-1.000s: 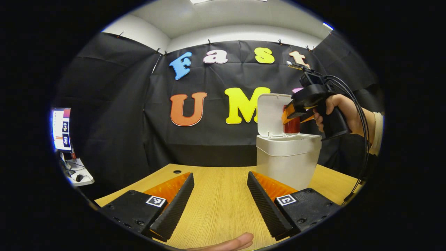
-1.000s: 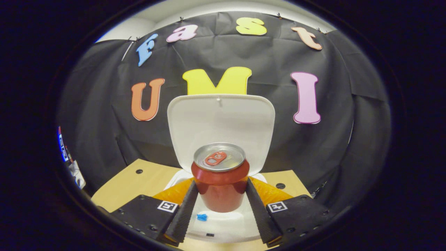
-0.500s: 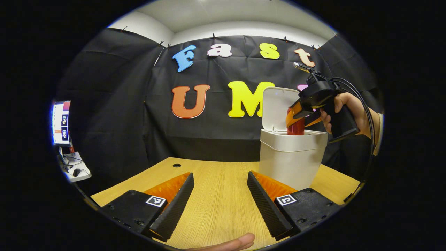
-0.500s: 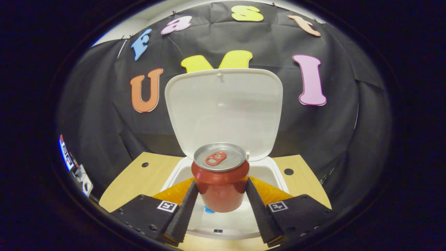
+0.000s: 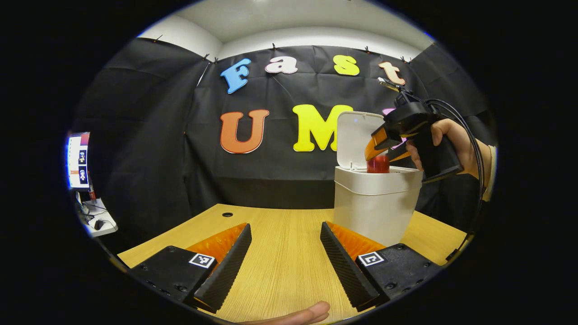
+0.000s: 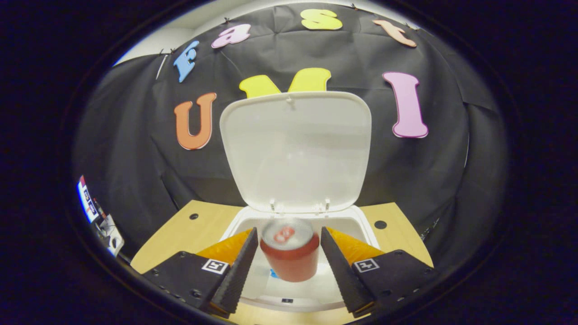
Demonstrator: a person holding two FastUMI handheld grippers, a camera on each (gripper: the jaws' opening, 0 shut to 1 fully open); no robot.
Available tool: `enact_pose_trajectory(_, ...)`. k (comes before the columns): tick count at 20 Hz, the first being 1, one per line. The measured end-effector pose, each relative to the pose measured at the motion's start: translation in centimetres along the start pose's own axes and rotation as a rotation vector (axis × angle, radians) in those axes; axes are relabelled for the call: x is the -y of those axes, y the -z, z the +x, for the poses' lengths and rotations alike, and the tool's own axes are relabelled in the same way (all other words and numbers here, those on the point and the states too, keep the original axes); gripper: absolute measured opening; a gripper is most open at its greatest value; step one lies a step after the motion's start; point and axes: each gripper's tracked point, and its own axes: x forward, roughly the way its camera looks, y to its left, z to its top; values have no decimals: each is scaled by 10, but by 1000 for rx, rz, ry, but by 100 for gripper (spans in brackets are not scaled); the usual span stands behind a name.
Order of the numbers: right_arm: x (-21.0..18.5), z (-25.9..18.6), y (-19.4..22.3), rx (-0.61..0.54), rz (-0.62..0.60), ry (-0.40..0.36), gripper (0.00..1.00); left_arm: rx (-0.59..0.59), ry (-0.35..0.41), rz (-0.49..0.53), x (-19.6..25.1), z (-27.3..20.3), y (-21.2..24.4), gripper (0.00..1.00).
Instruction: Press the lid of the desktop garbage bin to open it, pick up the crumpled paper on the desktop and throw it into the bin, then pick up the pop can on the desktop and drop it into the bin, and finally close the garbage bin lid.
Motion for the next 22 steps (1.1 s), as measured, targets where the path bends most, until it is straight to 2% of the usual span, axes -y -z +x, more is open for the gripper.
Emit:
enact_pose_trajectory(1,-1,-4,-10,41,7,-12,95,-1,2,3,2,0,1,99)
enact_pose_trajectory(2,0,-9,-21,87,12,-12,98,-3,4,7,2,0,2,94)
enact_pose_trajectory(4,3,-18,-43,170,20,-2,97,-10,4,9,4,1,4,94)
enact_pose_trajectory(5,7,-21,-52,201,25,9,96,-11,4,8,3,0,4,99)
enact_pose_trajectory(6,6,-25,-60,222,33,11,96,-9,0,6,3,0,2,99)
enact_pose_trajectory(10,15,-33,-85,242,48,53,99,4,0,-8,4,-3,0,99)
enact_pose_trajectory(12,17,-39,-103,267,35,59,93,3,10,-12,6,-2,-2,99)
enact_pose_trajectory(13,15,-41,-113,280,25,55,96,5,10,-12,5,-3,-1,99)
enact_pose_trajectory(16,6,-46,-141,311,36,37,93,5,28,-22,9,-3,-3,99)
enact_pose_trajectory(17,1,-46,-150,326,39,29,96,-2,38,-29,11,-2,0,99)
enact_pose_trajectory(21,-2,-32,-178,382,-34,68,96,3,47,-16,11,-5,-3,99)
enact_pose_trajectory(22,-5,-27,-182,398,-47,74,92,5,45,-8,9,-6,-4,99)
